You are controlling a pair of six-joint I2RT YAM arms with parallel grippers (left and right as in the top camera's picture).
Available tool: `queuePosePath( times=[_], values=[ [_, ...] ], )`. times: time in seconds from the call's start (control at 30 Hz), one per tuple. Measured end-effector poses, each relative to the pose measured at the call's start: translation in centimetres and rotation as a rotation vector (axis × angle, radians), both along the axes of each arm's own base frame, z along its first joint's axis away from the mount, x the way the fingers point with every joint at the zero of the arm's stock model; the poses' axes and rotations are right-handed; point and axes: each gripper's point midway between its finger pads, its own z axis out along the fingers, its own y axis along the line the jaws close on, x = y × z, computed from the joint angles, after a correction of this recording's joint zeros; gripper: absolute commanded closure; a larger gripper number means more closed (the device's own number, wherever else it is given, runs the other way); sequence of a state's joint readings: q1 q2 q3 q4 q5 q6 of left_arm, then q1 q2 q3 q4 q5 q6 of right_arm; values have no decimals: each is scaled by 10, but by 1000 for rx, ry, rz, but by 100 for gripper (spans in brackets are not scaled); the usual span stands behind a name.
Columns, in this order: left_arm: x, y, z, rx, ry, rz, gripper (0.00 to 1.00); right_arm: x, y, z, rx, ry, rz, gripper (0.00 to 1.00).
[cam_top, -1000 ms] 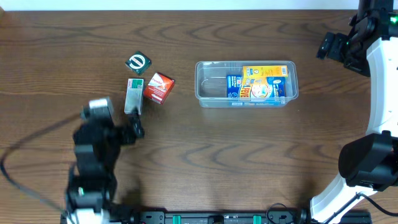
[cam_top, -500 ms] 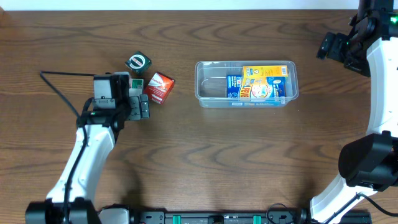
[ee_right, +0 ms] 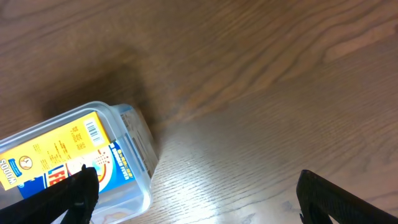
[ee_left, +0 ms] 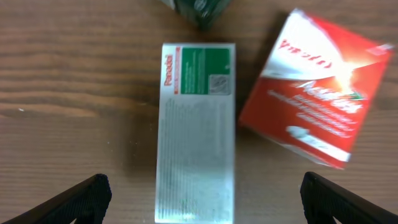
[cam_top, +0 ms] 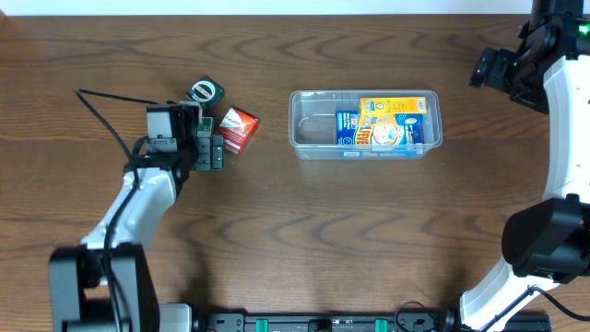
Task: Pack container
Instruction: 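Reach the left gripper to the white-green Panadol box, then grasp the white-green Panadol box with the left gripper and lift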
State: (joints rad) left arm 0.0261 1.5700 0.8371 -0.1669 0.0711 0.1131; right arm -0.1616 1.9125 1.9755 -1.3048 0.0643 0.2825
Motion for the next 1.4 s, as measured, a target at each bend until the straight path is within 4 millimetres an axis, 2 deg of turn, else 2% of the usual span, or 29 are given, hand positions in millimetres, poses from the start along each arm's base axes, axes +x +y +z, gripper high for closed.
queuePosePath(
  times=[0.23,0.37,0.53,0.73,0.87,1.1,1.4],
  values=[
    [9,17,-15,-4,-5,50,2,0,0,0,0,0,0,1],
    [12,18,-24,-6,5,53,2,0,0,0,0,0,0,1],
    [7,18,-46,-10,61,55,2,0,0,0,0,0,0,1],
    [8,18,-49,-10,63,55,0,0,0,0,0,0,0,1],
    [8,18,-48,-12,61,58,11,0,0,0,0,0,0,1],
    [10,15,-47,-9,51,49,16,0,0,0,0,0,0,1],
    [15,-8,-45,-10,31,-7,38,0,0,0,0,0,0,1]
  ],
)
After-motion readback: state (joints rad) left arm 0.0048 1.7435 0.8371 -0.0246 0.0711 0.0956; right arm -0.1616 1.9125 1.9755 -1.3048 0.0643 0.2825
